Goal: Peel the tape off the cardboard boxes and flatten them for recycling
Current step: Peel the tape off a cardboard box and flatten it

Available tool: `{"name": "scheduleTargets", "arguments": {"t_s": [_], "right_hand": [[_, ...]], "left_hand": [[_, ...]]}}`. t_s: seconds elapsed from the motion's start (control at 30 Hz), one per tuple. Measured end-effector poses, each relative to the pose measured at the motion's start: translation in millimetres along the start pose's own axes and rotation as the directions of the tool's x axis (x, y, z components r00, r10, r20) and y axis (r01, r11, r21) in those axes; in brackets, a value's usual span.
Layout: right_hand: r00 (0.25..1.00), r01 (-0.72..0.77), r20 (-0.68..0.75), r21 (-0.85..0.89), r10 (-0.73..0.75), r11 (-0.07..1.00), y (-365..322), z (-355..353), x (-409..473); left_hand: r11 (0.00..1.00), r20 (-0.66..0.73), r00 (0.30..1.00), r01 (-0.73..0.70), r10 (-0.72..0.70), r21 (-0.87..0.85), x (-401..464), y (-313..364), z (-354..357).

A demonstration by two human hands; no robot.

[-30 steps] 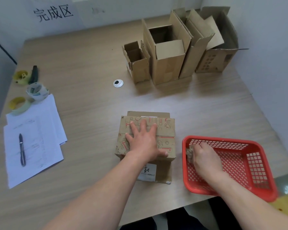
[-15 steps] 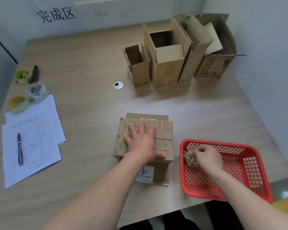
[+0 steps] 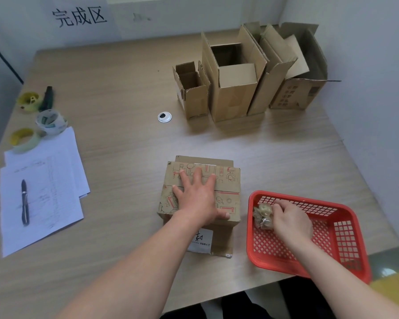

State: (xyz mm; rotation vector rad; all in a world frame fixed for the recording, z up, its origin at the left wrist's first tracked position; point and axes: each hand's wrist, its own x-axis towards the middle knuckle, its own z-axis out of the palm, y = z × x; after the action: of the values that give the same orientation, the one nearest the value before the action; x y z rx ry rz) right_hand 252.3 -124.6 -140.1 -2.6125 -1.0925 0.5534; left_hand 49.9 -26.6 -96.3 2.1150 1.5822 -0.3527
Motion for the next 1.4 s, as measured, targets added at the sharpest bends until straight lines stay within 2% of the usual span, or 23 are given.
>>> {"name": "scheduleTargets", "arguments": {"t_s": [0.1, 0.23, 0.37, 0.47, 0.53, 0.6, 0.7, 0.87, 0.93, 1.13, 1.23, 1.37, 1.4], "right_hand": [[0.996, 0.083, -0.025, -0.090, -0.086, 0.992, -1.4, -3.9, -7.3], [0.969, 0.217, -0.138, 0.068, -0.206, 0.974, -8.2, -8.6, -13.5], [0.934, 0.356, -0.089, 0.211, -0.345, 0.910, -44.3, -6.1, -22.8], [0.938, 0.334, 0.008, 0.235, -0.345, 0.913, -70.6, 2.3, -27.2], [0.945, 0.310, 0.027, 0.255, -0.327, 0.916, -84.2, 5.7, -29.7], [0.944, 0.306, 0.019, 0.316, -0.328, 0.898, -94.8, 8.5, -32.7], [0.950, 0.256, 0.064, 0.400, -0.306, 0.880, -111.9, 11.4, -35.7], [0.971, 0.006, 0.194, 0.572, -0.142, 0.820, -136.9, 19.4, -29.9], [0.966, -0.002, 0.210, 0.587, -0.150, 0.810, -142.9, 20.8, -29.7], [0.944, 0.027, 0.270, 0.513, -0.191, 0.858, -152.4, 22.4, -30.3], [0.928, 0.014, 0.307, 0.534, -0.209, 0.845, -154.4, 23.0, -29.6], [0.932, -0.110, 0.321, 0.694, -0.170, 0.711, -151.8, 21.1, -25.7], [0.915, -0.170, 0.367, 0.730, -0.170, 0.662, -150.8, 19.9, -25.4]], "left_hand": [[1.000, -0.005, 1.000, -0.009, 0.009, -0.003, -0.8, -2.3, 0.6], [0.999, -0.031, 0.999, -0.032, 0.032, 0.001, -2.2, -6.6, 4.4], [0.997, -0.196, 0.979, -0.065, 0.055, -0.045, -8.8, -23.4, 10.0], [0.997, -0.338, 0.940, 0.023, -0.046, -0.072, -19.1, -46.7, 8.7], [0.977, -0.360, 0.915, 0.124, -0.180, -0.175, -24.0, -67.3, 6.9], [0.918, -0.328, 0.899, 0.164, -0.290, -0.362, -28.1, -85.2, 3.6], [0.804, -0.316, 0.876, 0.124, -0.364, -0.582, -33.8, -101.8, -1.6], [0.465, -0.162, 0.827, 0.131, -0.539, -0.876, -43.0, -125.9, -7.8], [0.415, -0.115, 0.827, 0.152, -0.550, -0.897, -46.9, -135.3, -7.9], [0.429, -0.079, 0.863, 0.166, -0.499, -0.888, -53.2, -139.8, -9.2], [0.364, -0.070, 0.860, 0.139, -0.505, -0.921, -55.1, -136.7, -11.5], [0.162, 0.015, 0.866, 0.111, -0.500, -0.980, -56.9, -141.5, -18.2], [0.177, 0.032, 0.879, 0.131, -0.475, -0.975, -59.6, -144.1, -18.9]]}}
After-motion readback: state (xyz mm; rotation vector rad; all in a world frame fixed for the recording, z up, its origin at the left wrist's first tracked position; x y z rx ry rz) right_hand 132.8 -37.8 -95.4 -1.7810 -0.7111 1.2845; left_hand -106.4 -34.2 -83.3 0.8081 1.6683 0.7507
